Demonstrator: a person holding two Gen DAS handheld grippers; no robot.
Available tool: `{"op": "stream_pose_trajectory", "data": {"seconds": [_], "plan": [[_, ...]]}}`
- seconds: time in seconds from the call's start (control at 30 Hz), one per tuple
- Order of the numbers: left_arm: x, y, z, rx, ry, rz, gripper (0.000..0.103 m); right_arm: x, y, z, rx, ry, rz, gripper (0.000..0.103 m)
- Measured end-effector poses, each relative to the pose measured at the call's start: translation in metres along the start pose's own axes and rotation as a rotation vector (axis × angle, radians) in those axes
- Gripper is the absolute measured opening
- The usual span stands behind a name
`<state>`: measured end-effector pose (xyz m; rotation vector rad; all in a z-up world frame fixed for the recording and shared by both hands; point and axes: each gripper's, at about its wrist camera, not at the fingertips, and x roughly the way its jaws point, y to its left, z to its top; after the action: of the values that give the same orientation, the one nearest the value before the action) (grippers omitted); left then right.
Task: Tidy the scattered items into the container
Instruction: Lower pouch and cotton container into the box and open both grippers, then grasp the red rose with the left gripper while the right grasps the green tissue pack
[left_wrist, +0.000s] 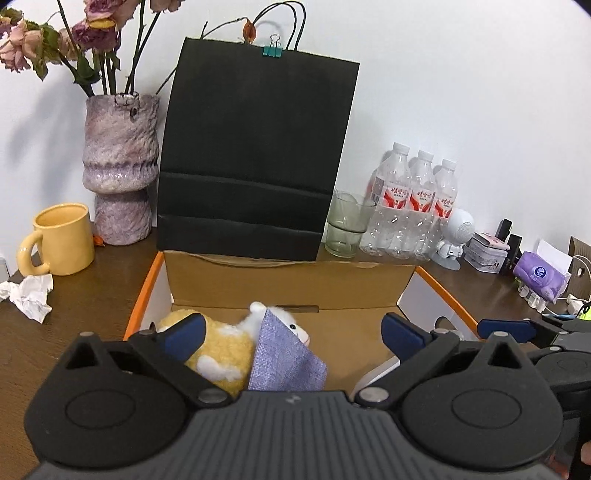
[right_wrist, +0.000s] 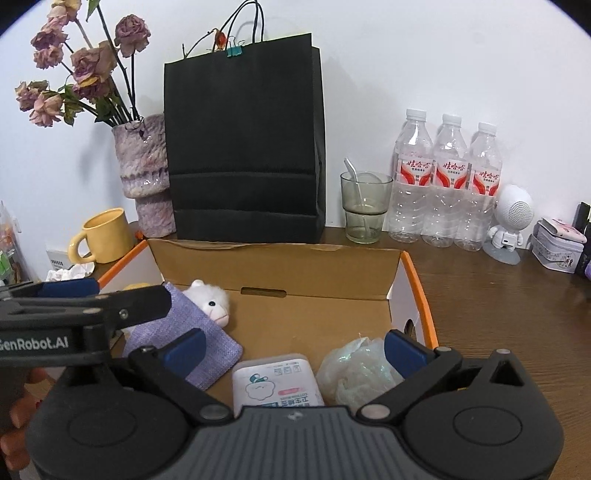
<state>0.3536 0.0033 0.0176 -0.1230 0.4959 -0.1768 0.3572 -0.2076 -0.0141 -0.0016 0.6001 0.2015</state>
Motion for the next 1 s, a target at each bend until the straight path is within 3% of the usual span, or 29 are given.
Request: {"op": "stream_pose_trajectory", "data": {"seconds": [0.27,0.53,0.73,1.0], "plan": [[-0.011,0.002,0.003,0.037,-0.027,0.038,0.103,-0.005,0.002,0.001,-0.008,-0.005,-0.001,0.103],[-0.051,0.036,-0.003,0.079,-0.087,0.129,0.103,-0.036,-0.017,-0.008,-0.024,-0.062,-0.022,0.103],[-0.074,0.07,-0.033,0.056,-0.044,0.177,0.103,-0.058,-0.04,-0.039,-0.032,-0.045,-0.056,0.103],[-0.084,0.088,-0.065,-0.02,0.027,0.184,0.103,-0.07,-0.061,-0.082,0.022,0.012,-0.102,0.103]]}}
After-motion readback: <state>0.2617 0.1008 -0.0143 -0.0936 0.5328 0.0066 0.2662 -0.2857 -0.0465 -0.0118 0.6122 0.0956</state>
